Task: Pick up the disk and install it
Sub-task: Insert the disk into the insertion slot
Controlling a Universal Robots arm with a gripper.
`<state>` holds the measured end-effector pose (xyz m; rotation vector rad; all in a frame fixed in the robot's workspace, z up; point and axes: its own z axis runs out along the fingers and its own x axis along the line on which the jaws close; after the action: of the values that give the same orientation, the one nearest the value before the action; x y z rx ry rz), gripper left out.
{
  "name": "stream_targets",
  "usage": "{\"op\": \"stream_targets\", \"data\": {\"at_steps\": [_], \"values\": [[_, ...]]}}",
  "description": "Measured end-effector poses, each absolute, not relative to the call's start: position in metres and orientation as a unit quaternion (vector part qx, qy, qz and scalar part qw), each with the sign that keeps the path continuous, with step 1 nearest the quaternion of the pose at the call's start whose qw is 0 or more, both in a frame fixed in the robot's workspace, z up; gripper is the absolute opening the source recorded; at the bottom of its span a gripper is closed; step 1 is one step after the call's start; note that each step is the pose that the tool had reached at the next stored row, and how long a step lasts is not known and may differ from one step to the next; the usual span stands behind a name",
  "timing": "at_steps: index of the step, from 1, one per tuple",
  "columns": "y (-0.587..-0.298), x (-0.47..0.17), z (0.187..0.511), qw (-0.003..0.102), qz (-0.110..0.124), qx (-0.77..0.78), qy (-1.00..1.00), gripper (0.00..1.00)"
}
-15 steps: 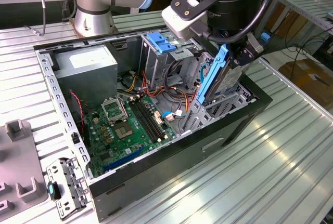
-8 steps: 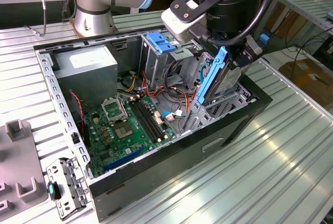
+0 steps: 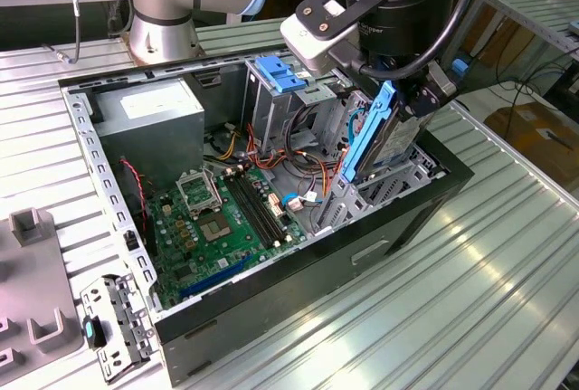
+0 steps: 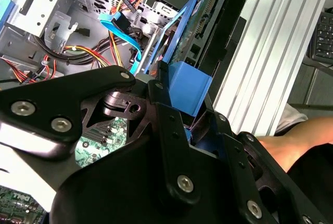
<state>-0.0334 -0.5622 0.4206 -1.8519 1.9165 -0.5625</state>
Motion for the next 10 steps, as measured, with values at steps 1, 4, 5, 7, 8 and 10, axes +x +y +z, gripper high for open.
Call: {"op": "stream_targets", "data": {"at_steps": [1, 4, 5, 7, 8, 10], "values": [[-0.5622, -0.0334, 0.4206, 0.207, -0.202, -0.665, 0.688, 0.37], [-0.5622, -0.0335, 0.4206, 0.207, -0.202, -0.665, 0.688, 0.38], [-0.5622, -0.0335, 0.4203, 0.207, -0.202, -0.665, 0.688, 0.44], [-0.5622, -0.0335, 0.4179, 0.207, -0.202, -0.665, 0.688, 0.44], [-0.5622, -0.0335, 0.4164, 0.207, -0.202, -0.665, 0.688, 0.44], [-0.5622, -0.0328, 0.4140, 0.207, -0.201, -0.665, 0.688, 0.44]]}}
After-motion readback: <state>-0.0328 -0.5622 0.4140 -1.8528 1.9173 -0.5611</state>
